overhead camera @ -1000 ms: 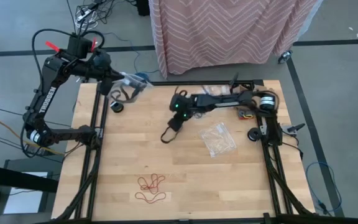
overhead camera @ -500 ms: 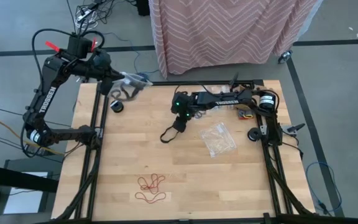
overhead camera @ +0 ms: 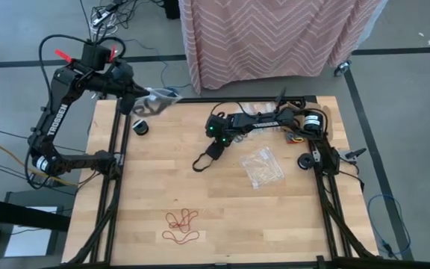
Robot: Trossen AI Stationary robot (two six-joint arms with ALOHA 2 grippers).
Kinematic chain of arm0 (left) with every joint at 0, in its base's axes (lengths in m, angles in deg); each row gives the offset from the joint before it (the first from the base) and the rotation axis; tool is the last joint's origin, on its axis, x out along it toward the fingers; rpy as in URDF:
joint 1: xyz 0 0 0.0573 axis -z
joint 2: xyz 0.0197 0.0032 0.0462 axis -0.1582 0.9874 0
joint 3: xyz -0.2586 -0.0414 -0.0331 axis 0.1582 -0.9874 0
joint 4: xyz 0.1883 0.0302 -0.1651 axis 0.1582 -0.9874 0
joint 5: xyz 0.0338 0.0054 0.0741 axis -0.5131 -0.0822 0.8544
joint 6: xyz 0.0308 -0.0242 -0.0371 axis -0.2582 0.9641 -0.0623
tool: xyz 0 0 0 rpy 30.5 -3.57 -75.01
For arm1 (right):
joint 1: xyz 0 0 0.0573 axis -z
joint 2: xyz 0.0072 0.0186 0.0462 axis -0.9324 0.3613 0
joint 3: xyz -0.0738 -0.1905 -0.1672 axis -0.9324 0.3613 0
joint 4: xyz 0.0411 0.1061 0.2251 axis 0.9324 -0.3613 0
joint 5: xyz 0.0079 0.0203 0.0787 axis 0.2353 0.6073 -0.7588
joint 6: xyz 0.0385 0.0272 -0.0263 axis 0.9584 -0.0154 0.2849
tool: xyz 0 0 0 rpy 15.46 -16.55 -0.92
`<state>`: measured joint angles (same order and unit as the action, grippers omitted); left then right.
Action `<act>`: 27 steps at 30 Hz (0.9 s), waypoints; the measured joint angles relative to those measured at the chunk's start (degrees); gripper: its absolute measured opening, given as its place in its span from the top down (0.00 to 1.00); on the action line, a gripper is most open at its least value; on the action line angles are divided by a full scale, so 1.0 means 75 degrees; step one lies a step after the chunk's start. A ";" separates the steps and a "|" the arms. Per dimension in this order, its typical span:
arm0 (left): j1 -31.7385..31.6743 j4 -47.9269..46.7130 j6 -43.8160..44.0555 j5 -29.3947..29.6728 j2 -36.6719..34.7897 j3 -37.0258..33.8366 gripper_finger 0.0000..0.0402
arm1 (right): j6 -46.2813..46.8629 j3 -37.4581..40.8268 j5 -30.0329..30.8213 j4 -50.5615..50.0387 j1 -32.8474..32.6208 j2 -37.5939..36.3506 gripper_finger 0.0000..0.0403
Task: Sort rubber bands
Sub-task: Put the black rubber band into the left transparent zip bag
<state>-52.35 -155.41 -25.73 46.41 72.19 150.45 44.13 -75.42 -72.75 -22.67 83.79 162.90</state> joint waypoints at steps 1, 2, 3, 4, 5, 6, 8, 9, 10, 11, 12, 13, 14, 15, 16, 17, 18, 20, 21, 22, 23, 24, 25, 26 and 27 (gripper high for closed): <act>-0.0002 0.0015 0.0000 0.0003 0.0000 0.0000 1.00 | 0.0030 0.0010 0.0018 0.0001 -0.0013 -0.0030 0.77; 0.0000 0.0010 0.0000 0.0000 0.0000 0.0000 1.00 | 0.0048 0.0019 0.0079 -0.0002 -0.0028 -0.0107 0.87; -0.0002 0.0018 0.0003 0.0003 0.0000 0.0000 1.00 | 0.0041 0.0034 0.0152 0.0025 -0.0052 -0.0183 0.93; -0.0001 0.0019 0.0003 0.0003 0.0000 0.0000 1.00 | 0.0061 0.0052 0.0228 0.0030 -0.0081 -0.0262 0.96; 0.0001 0.0021 0.0003 0.0000 0.0000 0.0000 1.00 | 0.0148 0.0069 0.0284 0.0012 -0.0113 -0.0354 0.97; -0.0002 0.0030 0.0003 0.0001 0.0000 0.0000 1.00 | 0.0204 0.0092 0.0239 -0.0105 -0.0141 -0.0471 0.98; -0.0001 0.0031 0.0003 0.0001 0.0006 -0.0001 1.00 | 0.0214 0.0098 0.0257 -0.0168 -0.0167 -0.0879 0.99; 0.0001 0.0047 0.0003 -0.0014 0.0005 -0.0022 1.00 | 0.0218 0.0091 0.0343 -0.0184 -0.0175 -0.1169 1.00; -0.0001 0.0105 0.0003 -0.0089 -0.0003 -0.0085 1.00 | 0.0217 0.0078 0.0500 -0.0251 -0.0191 -0.1489 1.00; 0.0000 0.0131 0.0006 -0.0255 -0.0003 -0.0174 1.00 | 0.0192 0.0067 0.0705 -0.0336 -0.0216 -0.1785 1.00; 0.0000 0.0172 0.0006 -0.0453 -0.0003 -0.0308 1.00 | 0.0137 0.0063 0.0938 -0.0423 -0.0233 -0.2084 1.00; 0.0000 0.0246 0.0014 -0.0594 -0.0001 -0.0463 1.00 | 0.0106 0.0066 0.1184 -0.0546 -0.0244 -0.2349 1.00; 0.0005 0.0328 0.0031 -0.0729 0.0002 -0.0651 1.00 | 0.0082 0.0072 0.1367 -0.0616 -0.0252 -0.2631 1.00; 0.0011 0.0437 0.0034 -0.0874 0.0006 -0.0850 1.00 | 0.0062 0.0075 0.1541 -0.0648 -0.0258 -0.2944 1.00; 0.0018 0.0570 0.0033 -0.0986 0.0006 -0.1069 1.00 | 0.0014 0.0075 0.1708 -0.0650 -0.0269 -0.3247 1.00; 0.0044 0.0752 0.0081 -0.1130 0.0006 -0.1315 1.00 | -0.0027 0.0070 0.1862 -0.0649 -0.0270 -0.3553 1.00; 0.0104 0.1006 0.0197 -0.1247 0.0006 -0.1569 1.00 | -0.0073 0.0062 0.2036 -0.0638 -0.0262 -0.3823 1.00; 0.0300 0.1724 0.0621 -0.1443 0.0012 -0.2135 1.00 | -0.0168 0.0060 0.2365 -0.0620 -0.0250 -0.4257 1.00; 0.0428 0.2145 0.0895 -0.1535 0.0015 -0.2405 1.00 | -0.0191 0.0061 0.2541 -0.0614 -0.0247 -0.4455 1.00; 0.0558 0.2589 0.1215 -0.1660 0.0015 -0.2672 1.00 | -0.0197 0.0063 0.2690 -0.0612 -0.0247 -0.4628 1.00; 0.0696 0.3076 0.1530 -0.1738 0.0015 -0.2930 1.00 | -0.0203 0.0063 0.2808 -0.0584 -0.0249 -0.4800 1.00; 0.0858 0.3609 0.1889 -0.1818 0.0015 -0.3160 1.00 | -0.0206 0.0063 0.2875 -0.0584 -0.0249 -0.4970 1.00; 0.1038 0.4203 0.2279 -0.1859 0.0015 -0.3382 1.00 | -0.0208 0.0060 0.2954 -0.0571 -0.0249 -0.5085 1.00; 0.1235 0.4815 0.2668 -0.1863 0.0015 -0.3593 1.00 | -0.0206 0.0060 0.3023 -0.0532 -0.0254 -0.5180 1.00; 0.1439 0.5440 0.3071 -0.1861 0.0024 -0.3788 1.00 | -0.0209 0.0060 0.3077 -0.0515 -0.0265 -0.5256 1.00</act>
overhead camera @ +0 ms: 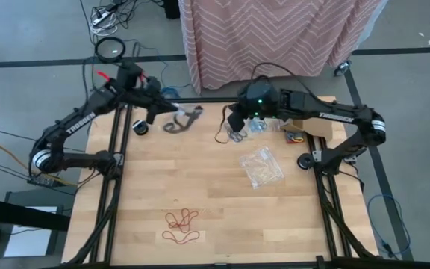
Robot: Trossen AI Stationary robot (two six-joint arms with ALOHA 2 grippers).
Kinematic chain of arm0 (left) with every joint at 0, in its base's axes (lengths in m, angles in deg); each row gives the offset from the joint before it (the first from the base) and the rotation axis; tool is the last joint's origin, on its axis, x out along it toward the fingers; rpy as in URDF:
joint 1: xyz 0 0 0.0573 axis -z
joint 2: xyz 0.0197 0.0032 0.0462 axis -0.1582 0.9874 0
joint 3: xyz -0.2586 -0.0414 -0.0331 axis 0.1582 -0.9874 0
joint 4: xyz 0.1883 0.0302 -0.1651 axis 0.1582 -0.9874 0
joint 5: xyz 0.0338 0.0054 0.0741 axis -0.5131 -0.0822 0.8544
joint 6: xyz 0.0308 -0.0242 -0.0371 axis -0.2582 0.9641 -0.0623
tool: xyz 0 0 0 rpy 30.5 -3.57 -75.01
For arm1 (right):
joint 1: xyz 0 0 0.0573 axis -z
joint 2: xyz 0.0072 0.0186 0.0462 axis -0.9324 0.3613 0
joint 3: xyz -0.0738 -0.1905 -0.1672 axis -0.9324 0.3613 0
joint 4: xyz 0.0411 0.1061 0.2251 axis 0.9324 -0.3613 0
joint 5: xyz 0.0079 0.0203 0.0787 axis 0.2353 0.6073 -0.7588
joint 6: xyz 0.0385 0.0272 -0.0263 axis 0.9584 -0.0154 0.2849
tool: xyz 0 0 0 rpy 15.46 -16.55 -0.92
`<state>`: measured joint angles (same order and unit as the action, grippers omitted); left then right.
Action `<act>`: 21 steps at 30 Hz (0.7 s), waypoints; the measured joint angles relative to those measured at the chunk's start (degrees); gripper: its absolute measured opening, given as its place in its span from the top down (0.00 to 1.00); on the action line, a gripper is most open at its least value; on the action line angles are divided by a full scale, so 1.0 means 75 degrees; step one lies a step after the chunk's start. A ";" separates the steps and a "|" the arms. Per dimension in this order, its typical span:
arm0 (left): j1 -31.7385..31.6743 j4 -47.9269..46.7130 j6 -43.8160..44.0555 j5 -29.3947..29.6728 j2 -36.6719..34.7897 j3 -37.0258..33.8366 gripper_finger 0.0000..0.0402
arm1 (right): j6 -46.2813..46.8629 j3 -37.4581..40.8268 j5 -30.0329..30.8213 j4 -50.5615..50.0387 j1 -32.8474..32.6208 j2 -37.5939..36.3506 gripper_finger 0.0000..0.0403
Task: Sort rubber bands
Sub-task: Put the black rubber band into the left transparent zip bag
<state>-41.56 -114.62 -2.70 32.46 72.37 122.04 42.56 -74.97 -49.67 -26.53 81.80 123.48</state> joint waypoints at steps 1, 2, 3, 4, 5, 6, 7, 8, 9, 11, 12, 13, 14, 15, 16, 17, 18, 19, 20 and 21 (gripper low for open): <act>0.0211 0.0581 0.0384 0.0003 0.0017 -0.0169 1.00 | -0.0001 0.0000 0.0058 0.0021 -0.0025 -0.0051 1.00; 0.0418 0.1195 0.0742 0.0021 0.0054 -0.0325 1.00 | -0.0003 0.0000 0.0124 0.0112 -0.0034 -0.0104 1.00; 0.0599 0.1678 0.1043 0.0056 0.0097 -0.0461 1.00 | -0.0010 0.0000 0.0161 0.0208 -0.0034 -0.0163 1.00; 0.0758 0.2030 0.1288 0.0098 0.0137 -0.0572 1.00 | -0.0050 0.0000 0.0198 0.0295 -0.0039 -0.0210 1.00; 0.0899 0.2308 0.1479 0.0183 0.0205 -0.0650 1.00 | -0.0070 0.0000 0.0201 0.0432 -0.0039 -0.0263 1.00; 0.1037 0.2468 0.1571 0.0275 0.0280 -0.0696 1.00 | -0.0107 0.0000 0.0210 0.0566 -0.0039 -0.0285 1.00; 0.1157 0.2480 0.1614 0.0406 0.0359 -0.0726 1.00 | -0.0141 0.0000 0.0241 0.0707 -0.0039 -0.0297 1.00; 0.1274 0.2468 0.1626 0.0490 0.0444 -0.0747 1.00 | -0.0153 0.0000 0.0256 0.0840 -0.0039 -0.0320 1.00; 0.1389 0.2452 0.1627 0.0548 0.0547 -0.0761 1.00 | -0.0184 0.0000 0.0257 0.0970 -0.0039 -0.0333 1.00; 0.1568 0.2461 0.1607 0.0602 0.0737 -0.0764 1.00 | -0.0263 -0.0004 0.0259 0.1267 -0.0039 -0.0355 1.00; 0.1664 0.2458 0.1592 0.0604 0.0822 -0.0764 1.00 | -0.0276 -0.0009 0.0258 0.1356 -0.0039 -0.0357 1.00; 0.1753 0.2486 0.1587 0.0613 0.0904 -0.0764 1.00 | -0.0280 -0.0009 0.0255 0.1377 -0.0039 -0.0357 1.00; 0.1830 0.2488 0.1576 0.0637 0.0984 -0.0764 1.00 | -0.0283 -0.0009 0.0247 0.1390 -0.0039 -0.0354 1.00; 0.1912 0.2495 0.1568 0.0667 0.1057 -0.0764 1.00 | -0.0286 -0.0009 0.0245 0.1387 -0.0039 -0.0349 1.00; 0.1984 0.2496 0.1568 0.0689 0.1128 -0.0764 1.00 | -0.0286 -0.0009 0.0242 0.1404 -0.0039 -0.0330 1.00; 0.2056 0.2544 0.1568 0.0693 0.1186 -0.0764 1.00 | -0.0286 -0.0009 0.0223 0.1422 -0.0039 -0.0318 1.00; 0.2129 0.2636 0.1568 0.0698 0.1236 -0.0764 1.00 | -0.0286 -0.0009 0.0196 0.1410 -0.0039 -0.0310 1.00; 0.2189 0.2732 0.1568 0.0695 0.1264 -0.0764 1.00 | -0.0287 -0.0009 0.0191 0.1410 -0.0039 -0.0299 1.00; 0.2243 0.2792 0.1580 0.0715 0.1282 -0.0764 1.00 | -0.0294 -0.0009 0.0188 0.1433 -0.0039 -0.0275 1.00; 0.2302 0.2886 0.1629 0.0735 0.1309 -0.0764 1.00 | -0.0301 -0.0009 0.0156 0.1489 -0.0039 -0.0257 1.00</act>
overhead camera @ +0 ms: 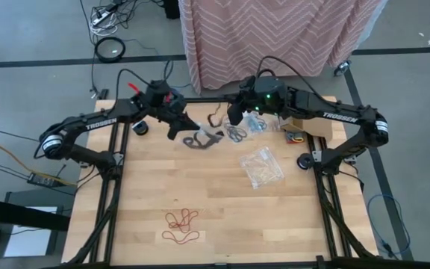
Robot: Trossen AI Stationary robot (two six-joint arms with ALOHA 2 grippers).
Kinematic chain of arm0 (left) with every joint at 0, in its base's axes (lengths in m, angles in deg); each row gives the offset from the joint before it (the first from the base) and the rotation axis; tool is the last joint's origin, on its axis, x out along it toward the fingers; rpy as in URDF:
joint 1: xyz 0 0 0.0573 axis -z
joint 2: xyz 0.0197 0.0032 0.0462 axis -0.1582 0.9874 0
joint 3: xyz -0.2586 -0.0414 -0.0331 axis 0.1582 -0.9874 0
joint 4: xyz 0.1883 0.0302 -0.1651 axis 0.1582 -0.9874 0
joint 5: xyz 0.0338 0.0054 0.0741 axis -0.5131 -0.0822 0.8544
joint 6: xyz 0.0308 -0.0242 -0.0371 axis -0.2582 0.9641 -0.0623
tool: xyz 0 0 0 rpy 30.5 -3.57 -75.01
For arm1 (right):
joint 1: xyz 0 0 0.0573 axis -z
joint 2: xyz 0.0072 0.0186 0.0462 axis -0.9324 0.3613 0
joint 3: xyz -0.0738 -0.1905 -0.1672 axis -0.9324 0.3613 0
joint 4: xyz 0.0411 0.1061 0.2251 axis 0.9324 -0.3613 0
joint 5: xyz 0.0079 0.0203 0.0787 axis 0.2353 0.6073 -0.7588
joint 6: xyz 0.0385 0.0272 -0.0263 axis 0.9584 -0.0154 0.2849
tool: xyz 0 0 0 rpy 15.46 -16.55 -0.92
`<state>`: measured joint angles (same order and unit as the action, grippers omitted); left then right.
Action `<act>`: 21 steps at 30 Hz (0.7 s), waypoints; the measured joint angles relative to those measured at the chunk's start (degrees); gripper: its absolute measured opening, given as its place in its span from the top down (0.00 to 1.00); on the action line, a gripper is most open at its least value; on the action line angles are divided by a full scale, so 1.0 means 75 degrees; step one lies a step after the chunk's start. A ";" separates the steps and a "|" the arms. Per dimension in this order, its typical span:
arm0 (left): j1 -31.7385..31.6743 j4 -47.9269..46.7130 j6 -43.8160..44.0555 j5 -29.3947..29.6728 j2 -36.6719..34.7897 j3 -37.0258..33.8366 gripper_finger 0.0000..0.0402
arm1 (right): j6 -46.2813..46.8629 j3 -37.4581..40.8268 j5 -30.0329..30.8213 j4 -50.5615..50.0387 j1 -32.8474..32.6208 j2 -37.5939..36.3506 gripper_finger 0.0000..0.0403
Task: Sort rubber bands
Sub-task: Put the black rubber band into the left transparent zip bag
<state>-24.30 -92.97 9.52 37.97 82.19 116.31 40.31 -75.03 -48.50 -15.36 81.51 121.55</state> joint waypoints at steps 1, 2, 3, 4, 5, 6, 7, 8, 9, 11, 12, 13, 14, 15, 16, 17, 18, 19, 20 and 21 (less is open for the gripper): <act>0.0044 0.0124 0.0069 0.0046 0.0029 0.0000 1.00 | -0.0002 0.0000 -0.0073 0.0011 0.0000 0.0011 1.00; 0.0071 0.0211 0.0107 0.0068 0.0055 0.0000 1.00 | -0.0005 0.0000 -0.0089 0.0011 0.0000 0.0016 1.00; 0.0099 0.0274 0.0122 0.0108 0.0065 0.0000 1.00 | -0.0005 0.0000 -0.0105 0.0044 0.0000 0.0016 1.00; 0.0117 0.0300 0.0133 0.0176 0.0065 0.0000 1.00 | -0.0005 0.0000 -0.0111 0.0086 0.0000 0.0016 1.00; 0.0125 0.0349 0.0135 0.0295 0.0065 0.0000 1.00 | -0.0005 0.0000 -0.0135 0.0115 0.0000 0.0016 1.00; 0.0127 0.0400 0.0136 0.0371 0.0065 0.0000 1.00 | -0.0005 0.0000 -0.0161 0.0139 0.0000 0.0016 1.00; 0.0127 0.0400 0.0138 0.0448 0.0065 0.0003 1.00 | -0.0005 0.0000 -0.0178 0.0166 0.0000 0.0016 1.00; 0.0124 0.0397 0.0138 0.0475 0.0065 0.0003 1.00 | -0.0008 0.0000 -0.0221 0.0207 0.0000 0.0016 1.00; 0.0124 0.0390 0.0138 0.0483 0.0065 0.0003 1.00 | -0.0008 0.0000 -0.0253 0.0272 0.0000 0.0016 1.00; 0.0121 0.0394 0.0138 0.0484 0.0064 0.0003 1.00 | -0.0011 0.0000 -0.0296 0.0294 0.0000 0.0016 1.00; 0.0121 0.0394 0.0138 0.0484 0.0063 0.0003 1.00 | -0.0011 0.0000 -0.0302 0.0300 0.0000 0.0016 1.00; 0.0121 0.0386 0.0138 0.0486 0.0063 0.0003 1.00 | -0.0011 0.0000 -0.0303 0.0314 -0.0012 0.0016 1.00; 0.0121 0.0383 0.0138 0.0489 0.0063 0.0003 1.00 | -0.0011 0.0000 -0.0302 0.0354 -0.0028 0.0016 1.00; 0.0121 0.0385 0.0139 0.0499 0.0063 0.0003 1.00 | -0.0023 0.0000 -0.0302 0.0404 -0.0035 0.0016 1.00; 0.0121 0.0385 0.0138 0.0498 0.0063 0.0003 1.00 | -0.0029 0.0000 -0.0303 0.0427 -0.0038 0.0016 1.00; 0.0121 0.0388 0.0140 0.0496 0.0063 0.0003 1.00 | -0.0029 0.0000 -0.0310 0.0425 -0.0039 0.0016 1.00; 0.0121 0.0383 0.0140 0.0499 0.0063 0.0003 1.00 | -0.0028 0.0000 -0.0337 0.0426 -0.0041 0.0016 1.00; 0.0121 0.0383 0.0140 0.0499 0.0063 0.0003 1.00 | -0.0026 0.0000 -0.0368 0.0429 -0.0041 0.0016 1.00; 0.0121 0.0385 0.0140 0.0499 0.0063 0.0003 1.00 | -0.0026 0.0000 -0.0369 0.0443 -0.0041 0.0016 1.00; 0.0121 0.0387 0.0140 0.0497 0.0063 0.0003 1.00 | -0.0026 0.0000 -0.0369 0.0452 -0.0042 0.0016 1.00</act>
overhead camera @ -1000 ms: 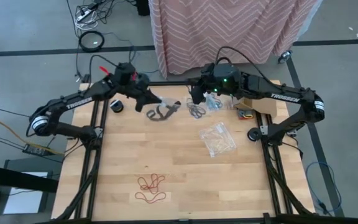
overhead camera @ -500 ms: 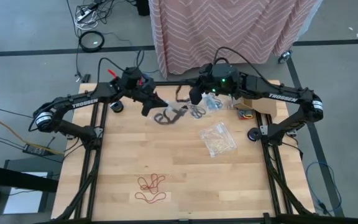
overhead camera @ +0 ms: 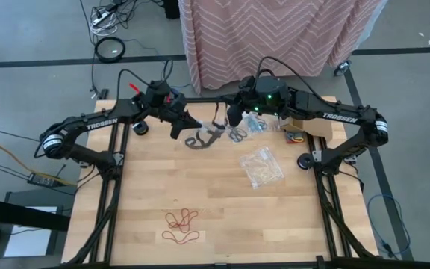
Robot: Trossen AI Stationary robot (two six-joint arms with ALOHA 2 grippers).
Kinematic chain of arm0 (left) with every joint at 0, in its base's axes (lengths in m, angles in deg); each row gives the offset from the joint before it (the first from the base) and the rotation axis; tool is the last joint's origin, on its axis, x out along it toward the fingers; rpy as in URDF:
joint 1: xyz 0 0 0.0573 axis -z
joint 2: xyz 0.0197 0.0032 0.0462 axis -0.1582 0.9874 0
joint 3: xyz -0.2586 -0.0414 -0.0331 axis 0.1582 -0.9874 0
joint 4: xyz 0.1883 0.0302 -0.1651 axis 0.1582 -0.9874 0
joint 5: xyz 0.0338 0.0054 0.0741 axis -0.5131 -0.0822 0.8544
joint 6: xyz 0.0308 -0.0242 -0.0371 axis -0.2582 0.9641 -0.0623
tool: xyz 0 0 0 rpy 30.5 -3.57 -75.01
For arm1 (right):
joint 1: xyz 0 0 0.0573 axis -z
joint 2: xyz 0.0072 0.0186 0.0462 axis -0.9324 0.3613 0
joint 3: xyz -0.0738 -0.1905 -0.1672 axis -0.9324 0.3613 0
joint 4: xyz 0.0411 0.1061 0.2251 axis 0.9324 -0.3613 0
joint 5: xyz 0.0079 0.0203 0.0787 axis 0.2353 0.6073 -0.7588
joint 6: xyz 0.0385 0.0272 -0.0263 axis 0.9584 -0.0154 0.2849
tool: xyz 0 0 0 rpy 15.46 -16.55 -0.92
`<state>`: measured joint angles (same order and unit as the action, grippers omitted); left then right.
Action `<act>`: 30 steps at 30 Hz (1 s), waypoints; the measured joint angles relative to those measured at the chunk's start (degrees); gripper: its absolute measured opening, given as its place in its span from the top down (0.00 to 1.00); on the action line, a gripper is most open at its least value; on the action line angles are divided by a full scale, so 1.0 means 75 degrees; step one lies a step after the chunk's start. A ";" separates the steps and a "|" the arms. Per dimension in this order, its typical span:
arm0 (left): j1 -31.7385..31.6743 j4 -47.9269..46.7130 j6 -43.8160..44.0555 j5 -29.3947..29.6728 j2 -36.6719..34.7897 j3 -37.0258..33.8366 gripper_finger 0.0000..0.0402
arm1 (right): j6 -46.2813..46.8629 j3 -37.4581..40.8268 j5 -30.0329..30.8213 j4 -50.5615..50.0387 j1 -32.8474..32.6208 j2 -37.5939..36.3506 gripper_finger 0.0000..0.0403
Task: Sort rubber bands
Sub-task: Put the black rubber band into the left transparent zip bag
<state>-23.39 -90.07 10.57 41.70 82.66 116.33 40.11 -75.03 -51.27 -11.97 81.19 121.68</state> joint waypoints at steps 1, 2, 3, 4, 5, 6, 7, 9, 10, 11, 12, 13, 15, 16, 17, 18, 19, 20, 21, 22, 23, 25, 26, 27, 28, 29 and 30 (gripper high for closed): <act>0.0000 0.0001 0.0000 -0.0001 0.0000 0.0000 1.00 | 0.0000 0.0000 -0.0001 0.0004 -0.0002 0.0000 1.00; 0.0000 0.0001 0.0000 0.0002 0.0000 0.0000 1.00 | 0.0003 0.0000 -0.0003 0.0008 0.0001 0.0000 1.00; 0.0000 0.0002 0.0003 0.0002 0.0000 0.0000 1.00 | 0.0003 0.0000 -0.0003 0.0008 0.0000 0.0000 1.00; 0.0000 0.0014 0.0003 0.0002 0.0000 0.0000 1.00 | 0.0003 0.0000 -0.0003 0.0011 0.0001 0.0000 1.00; 0.0000 0.0041 0.0014 0.0002 0.0000 0.0000 1.00 | 0.0003 0.0000 -0.0003 0.0011 0.0001 0.0000 1.00; 0.0000 0.0086 0.0082 0.0002 0.0000 0.0000 1.00 | 0.0003 0.0000 -0.0003 0.0011 0.0001 0.0000 1.00; 0.0000 0.0153 0.0155 -0.0007 0.0000 0.0000 1.00 | 0.0003 0.0000 -0.0003 0.0010 0.0001 0.0000 1.00; 0.0002 0.0336 0.0236 -0.0057 -0.0002 0.0000 1.00 | 0.0003 0.0000 -0.0009 0.0011 0.0001 0.0000 1.00; 0.0005 0.0412 0.0315 -0.0065 -0.0004 0.0000 1.00 | 0.0003 0.0000 -0.0009 0.0011 0.0001 0.0000 1.00; 0.0006 0.0488 0.0368 -0.0069 -0.0006 0.0000 1.00 | 0.0003 0.0000 -0.0012 0.0011 0.0001 0.0000 1.00; 0.0006 0.0527 0.0392 -0.0072 -0.0006 0.0000 1.00 | 0.0003 0.0000 -0.0012 0.0011 0.0001 0.0000 1.00; 0.0006 0.0552 0.0400 -0.0081 -0.0006 0.0000 1.00 | 0.0003 0.0000 -0.0015 0.0013 0.0001 0.0000 1.00; 0.0006 0.0587 0.0406 -0.0092 -0.0006 0.0000 1.00 | 0.0001 0.0000 -0.0034 0.0025 0.0001 0.0000 1.00; 0.0006 0.0584 0.0408 -0.0098 -0.0006 0.0000 1.00 | 0.0000 0.0000 -0.0064 0.0040 0.0001 0.0000 1.00; 0.0009 0.0581 0.0408 -0.0103 -0.0006 0.0000 1.00 | 0.0000 0.0000 -0.0070 0.0063 0.0001 0.0000 1.00; 0.0034 0.0579 0.0408 -0.0100 -0.0006 0.0000 1.00 | 0.0001 0.0000 -0.0073 0.0094 0.0001 0.0000 1.00; 0.0050 0.0582 0.0408 -0.0102 -0.0004 0.0000 1.00 | 0.0001 0.0000 -0.0073 0.0143 0.0001 0.0000 1.00; 0.0083 0.0604 0.0410 -0.0108 0.0008 0.0002 1.00 | 0.0000 0.0000 -0.0073 0.0173 0.0001 0.0000 1.00; 0.0123 0.0635 0.0439 -0.0126 0.0024 0.0003 1.00 | 0.0000 0.0000 -0.0073 0.0200 0.0001 0.0000 1.00; 0.0156 0.0634 0.0466 -0.0141 0.0033 0.0003 1.00 | 0.0000 0.0000 -0.0075 0.0234 0.0001 0.0000 1.00; 0.0205 0.0631 0.0490 -0.0147 0.0050 0.0003 1.00 | 0.0000 0.0000 -0.0078 0.0263 0.0001 0.0000 1.00; 0.0317 0.0830 0.0544 -0.0167 0.0159 0.0006 1.00 | 0.0000 0.0000 -0.0113 0.0311 0.0001 0.0000 1.00; 0.0349 0.0908 0.0588 -0.0163 0.0212 0.0006 1.00 | 0.0000 0.0000 -0.0123 0.0306 0.0001 0.0000 1.00; 0.0390 0.1007 0.0632 -0.0164 0.0268 0.0004 1.00 | 0.0000 0.0000 -0.0129 0.0293 0.0001 0.0000 1.00; 0.0424 0.1205 0.0734 -0.0159 0.0330 0.0006 1.00 | 0.0000 0.0000 -0.0134 0.0293 0.0001 0.0000 1.00; 0.0447 0.1438 0.0820 -0.0156 0.0391 0.0006 1.00 | 0.0009 0.0000 -0.0134 0.0273 0.0001 0.0000 1.00; 0.0452 0.1625 0.0957 -0.0144 0.0424 0.0006 1.00 | 0.0047 0.0000 -0.0140 0.0263 -0.0001 0.0000 1.00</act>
<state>-20.00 -77.88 17.75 40.62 85.84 116.37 40.47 -75.03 -52.32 -9.99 81.18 121.68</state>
